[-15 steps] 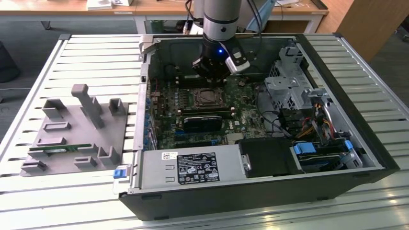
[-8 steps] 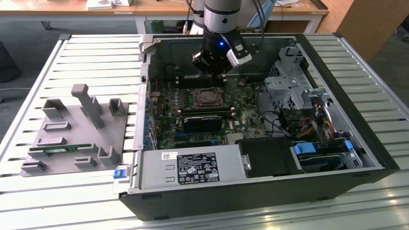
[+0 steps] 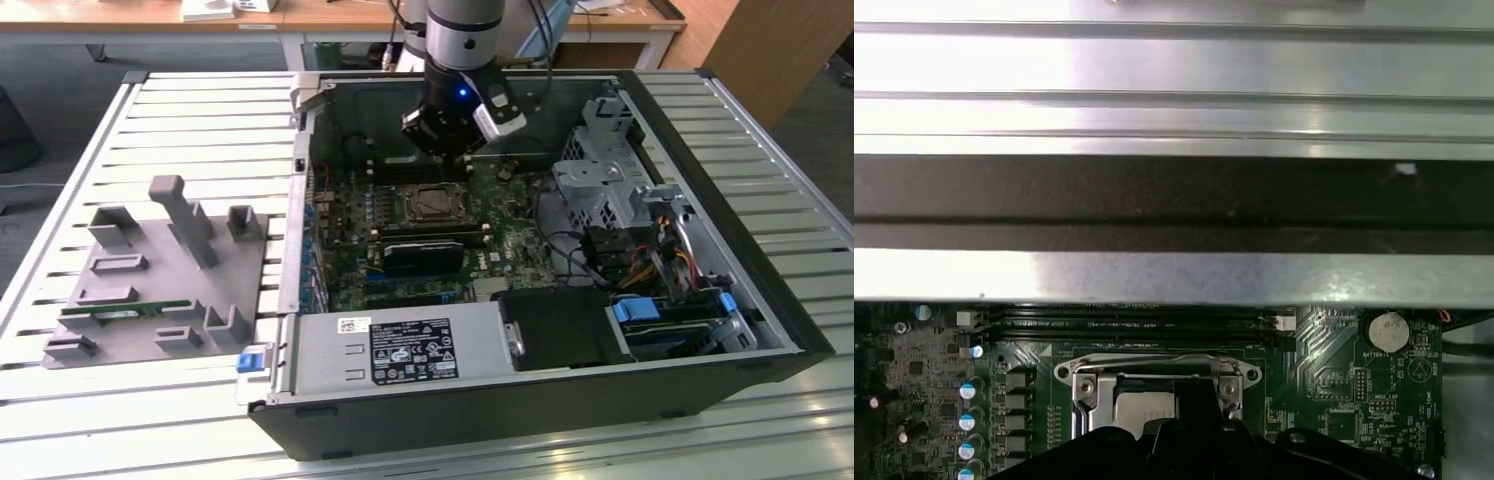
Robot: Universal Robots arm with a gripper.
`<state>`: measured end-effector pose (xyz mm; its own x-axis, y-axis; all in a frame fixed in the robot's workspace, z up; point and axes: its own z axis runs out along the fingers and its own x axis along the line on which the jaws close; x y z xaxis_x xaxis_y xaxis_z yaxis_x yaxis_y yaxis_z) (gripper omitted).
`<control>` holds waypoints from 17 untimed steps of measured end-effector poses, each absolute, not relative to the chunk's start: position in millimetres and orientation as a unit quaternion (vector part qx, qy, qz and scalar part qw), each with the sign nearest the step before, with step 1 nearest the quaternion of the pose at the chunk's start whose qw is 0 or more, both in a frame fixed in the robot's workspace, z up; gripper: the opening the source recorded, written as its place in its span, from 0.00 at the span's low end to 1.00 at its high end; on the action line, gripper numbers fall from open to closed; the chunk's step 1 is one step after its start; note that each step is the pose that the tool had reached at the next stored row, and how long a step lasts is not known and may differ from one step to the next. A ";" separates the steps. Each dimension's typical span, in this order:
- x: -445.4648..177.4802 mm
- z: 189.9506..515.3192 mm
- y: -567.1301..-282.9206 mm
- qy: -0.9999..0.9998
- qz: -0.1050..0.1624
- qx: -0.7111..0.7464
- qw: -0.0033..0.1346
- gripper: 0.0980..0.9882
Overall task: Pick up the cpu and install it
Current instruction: 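Install the second cpu locking lever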
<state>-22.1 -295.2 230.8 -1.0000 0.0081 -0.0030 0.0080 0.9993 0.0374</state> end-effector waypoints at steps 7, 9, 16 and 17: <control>-22.1 230.8 -297.2 1.000 0.019 0.004 0.002 0.01; -22.1 230.8 -297.7 1.000 0.019 0.004 0.002 0.01; -22.1 230.7 -299.5 1.000 0.019 0.004 0.002 0.01; -22.1 230.8 -299.7 1.000 0.019 0.004 0.002 0.01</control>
<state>-22.1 -299.7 230.8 -1.0000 0.0081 -0.0030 0.0080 0.9993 0.0375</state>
